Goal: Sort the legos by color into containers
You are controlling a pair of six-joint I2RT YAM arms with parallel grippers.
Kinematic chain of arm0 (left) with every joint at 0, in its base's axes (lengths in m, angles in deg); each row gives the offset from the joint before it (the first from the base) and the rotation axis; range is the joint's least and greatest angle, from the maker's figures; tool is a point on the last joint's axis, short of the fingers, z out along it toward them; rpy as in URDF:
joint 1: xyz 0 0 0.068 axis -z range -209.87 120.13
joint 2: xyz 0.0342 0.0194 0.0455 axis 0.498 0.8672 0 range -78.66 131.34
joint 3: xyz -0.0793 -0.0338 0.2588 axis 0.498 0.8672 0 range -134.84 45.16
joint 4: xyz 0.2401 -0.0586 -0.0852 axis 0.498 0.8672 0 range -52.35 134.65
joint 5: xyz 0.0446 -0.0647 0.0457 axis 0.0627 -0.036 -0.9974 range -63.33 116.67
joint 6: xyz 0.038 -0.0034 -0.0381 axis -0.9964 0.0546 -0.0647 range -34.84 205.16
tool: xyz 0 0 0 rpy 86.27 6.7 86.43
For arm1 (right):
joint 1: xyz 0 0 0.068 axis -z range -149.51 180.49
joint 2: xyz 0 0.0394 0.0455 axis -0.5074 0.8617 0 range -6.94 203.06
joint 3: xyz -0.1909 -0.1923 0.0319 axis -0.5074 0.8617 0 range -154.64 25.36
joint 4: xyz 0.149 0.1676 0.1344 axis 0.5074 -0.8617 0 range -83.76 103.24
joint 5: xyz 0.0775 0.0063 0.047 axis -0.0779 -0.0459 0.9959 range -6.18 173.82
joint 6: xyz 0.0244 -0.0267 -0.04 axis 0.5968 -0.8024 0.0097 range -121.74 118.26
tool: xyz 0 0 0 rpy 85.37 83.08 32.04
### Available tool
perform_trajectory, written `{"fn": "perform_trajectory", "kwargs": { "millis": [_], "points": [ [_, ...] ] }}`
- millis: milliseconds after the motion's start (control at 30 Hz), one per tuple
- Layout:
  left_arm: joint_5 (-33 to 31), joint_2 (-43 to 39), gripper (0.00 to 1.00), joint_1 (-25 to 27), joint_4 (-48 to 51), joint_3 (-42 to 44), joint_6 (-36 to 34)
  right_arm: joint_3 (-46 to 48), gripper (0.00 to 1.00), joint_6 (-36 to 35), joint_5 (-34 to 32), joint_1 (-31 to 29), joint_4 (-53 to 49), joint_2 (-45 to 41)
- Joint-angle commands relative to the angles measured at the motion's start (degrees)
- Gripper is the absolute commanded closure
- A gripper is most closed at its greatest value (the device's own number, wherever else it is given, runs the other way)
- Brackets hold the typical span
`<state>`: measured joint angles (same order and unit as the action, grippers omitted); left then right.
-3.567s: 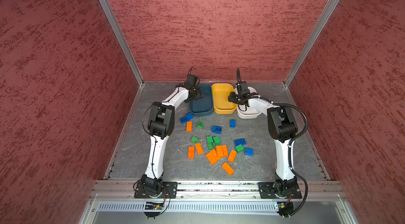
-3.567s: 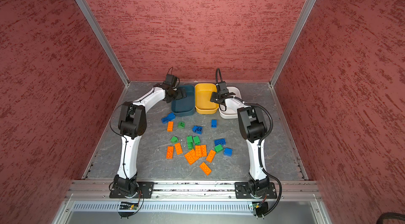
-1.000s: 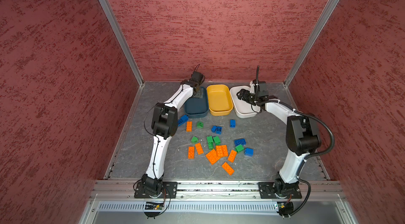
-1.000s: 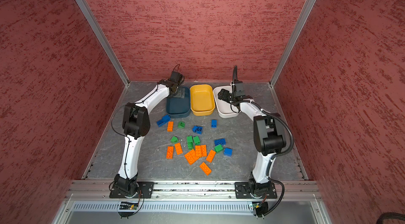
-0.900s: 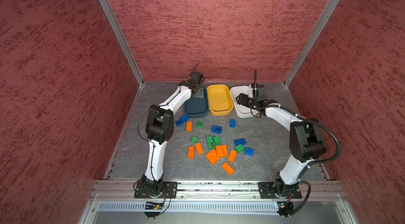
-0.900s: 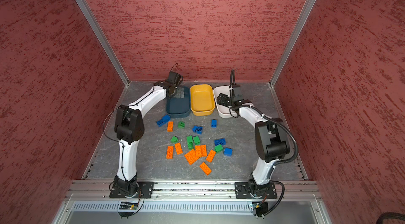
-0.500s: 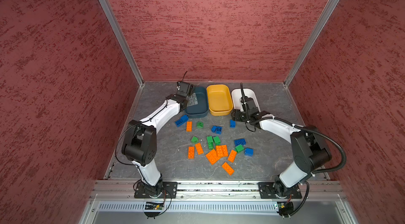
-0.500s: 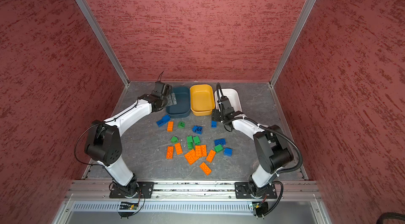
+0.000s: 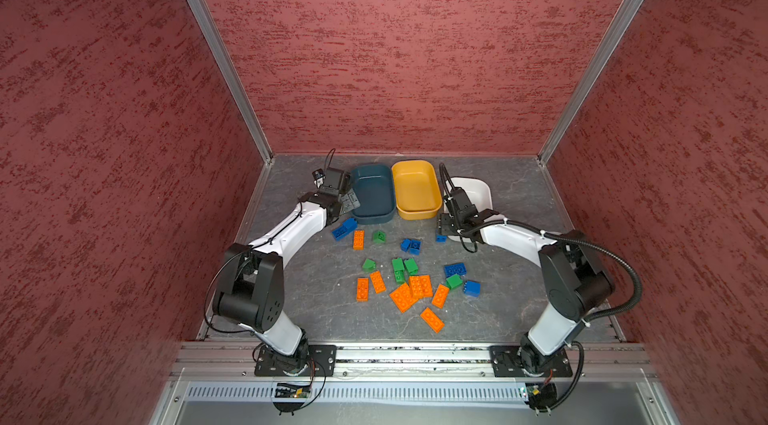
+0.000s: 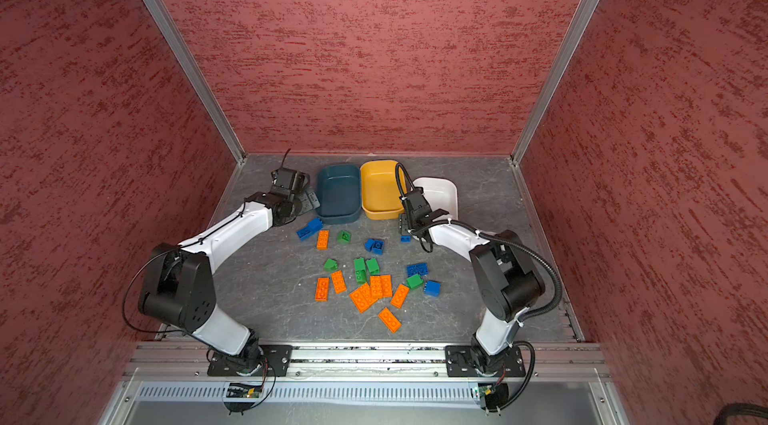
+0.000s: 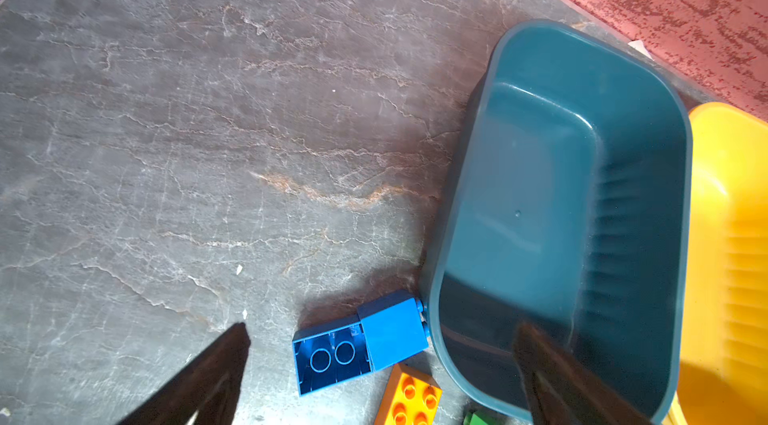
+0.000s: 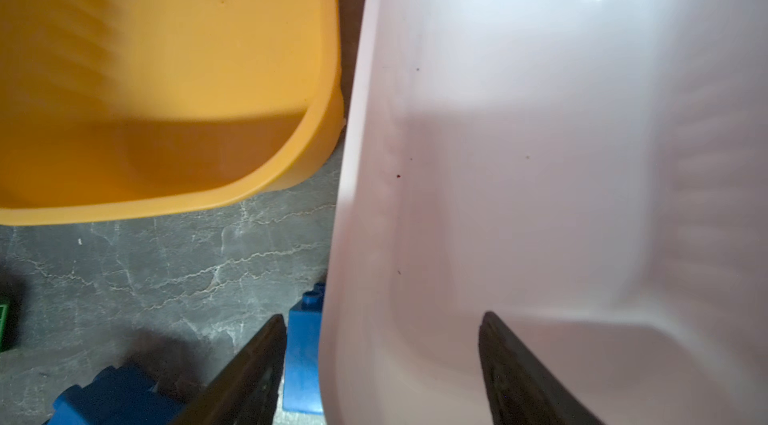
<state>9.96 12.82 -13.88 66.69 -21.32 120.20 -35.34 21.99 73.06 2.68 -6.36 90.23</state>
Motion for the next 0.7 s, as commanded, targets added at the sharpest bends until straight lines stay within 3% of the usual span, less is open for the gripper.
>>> {"fn": "perform_trajectory", "kwargs": {
  "millis": [0, 133, 200, 367, 667],
  "points": [
    [-0.7, -1.6, 0.01, 0.1, -0.6, -0.1, 0.6, -0.7, 0.27, 0.1, -0.7, -0.6, -1.7, -6.5],
    [-1.2, -1.7, 0.01, 0.2, -0.5, -0.2, 0.6, 4.8, 0.38, 4.5, -2.4, -1.0, -4.0, -13.6],
    [-1.4, -1.8, 0.01, 0.2, -0.5, -0.1, 0.6, 8.3, 0.5, 5.8, -3.4, -0.4, -5.3, -19.4],
    [-1.0, -1.5, 0.01, 0.1, -0.5, -0.6, 0.5, 14.2, 0.65, 6.9, 0.8, 4.1, -8.3, -26.0],
    [-0.7, -1.8, 0.01, 0.5, -0.7, -0.6, 0.7, 19.9, 0.71, 3.8, 1.5, 9.2, -3.1, -22.4]
  ]
}}
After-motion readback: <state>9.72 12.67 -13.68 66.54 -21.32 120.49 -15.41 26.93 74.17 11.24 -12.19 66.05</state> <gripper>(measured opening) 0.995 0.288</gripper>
